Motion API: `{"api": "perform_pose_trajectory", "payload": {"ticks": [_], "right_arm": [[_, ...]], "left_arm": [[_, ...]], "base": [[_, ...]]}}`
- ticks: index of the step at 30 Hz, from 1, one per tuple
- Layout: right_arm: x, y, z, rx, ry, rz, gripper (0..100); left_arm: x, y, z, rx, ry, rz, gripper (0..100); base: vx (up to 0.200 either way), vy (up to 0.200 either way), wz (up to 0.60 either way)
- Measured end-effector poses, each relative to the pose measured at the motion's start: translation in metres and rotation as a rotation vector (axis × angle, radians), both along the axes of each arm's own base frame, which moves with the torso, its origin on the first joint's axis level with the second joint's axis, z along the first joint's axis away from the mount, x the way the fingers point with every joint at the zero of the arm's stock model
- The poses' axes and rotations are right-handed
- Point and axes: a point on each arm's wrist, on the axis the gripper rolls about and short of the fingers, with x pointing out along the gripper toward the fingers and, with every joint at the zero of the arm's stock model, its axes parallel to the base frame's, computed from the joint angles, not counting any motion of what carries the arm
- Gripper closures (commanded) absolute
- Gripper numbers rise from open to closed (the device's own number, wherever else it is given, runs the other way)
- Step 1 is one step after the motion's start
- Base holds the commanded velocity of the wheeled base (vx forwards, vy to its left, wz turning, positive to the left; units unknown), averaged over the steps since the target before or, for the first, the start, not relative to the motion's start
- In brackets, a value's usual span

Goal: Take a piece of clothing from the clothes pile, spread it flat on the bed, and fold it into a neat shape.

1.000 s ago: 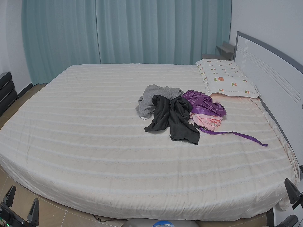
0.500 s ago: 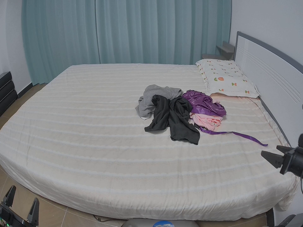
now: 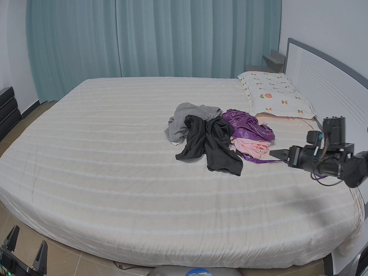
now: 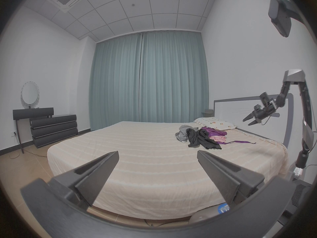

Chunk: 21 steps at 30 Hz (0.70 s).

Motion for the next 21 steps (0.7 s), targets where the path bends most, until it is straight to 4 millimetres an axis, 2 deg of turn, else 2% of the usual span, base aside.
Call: {"api": "perform_pose_trajectory", "payload": {"ticks": [5,8,12,15,21], "right_arm": [[0.059,0.019,-0.031,0.047,0.042,-0.028,0],[0.097,0.032,-0.057,0.083,0.065,-0.053,0],[0.137,0.048,-0.089,0.124,0.084,-0.081,0],[0.16,0.058,-0.115,0.157,0.11,-0.106,0],[0.182,0.068,-0.156,0.18,0.173,-0.141,0]], "left_arm": [[0.0,0.0,0.0,0.0,0.0,0.0,0],[0.0,0.0,0.0,0.0,0.0,0.0,0],[0.0,0.0,0.0,0.0,0.0,0.0,0],[0.0,0.0,0.0,0.0,0.0,0.0,0],[0.0,0.0,0.0,0.0,0.0,0.0,0]], "base": [[0.0,0.0,0.0],[0.0,0.0,0.0],[0.0,0.0,0.0],[0.0,0.0,0.0],[0.0,0.0,0.0]]}}
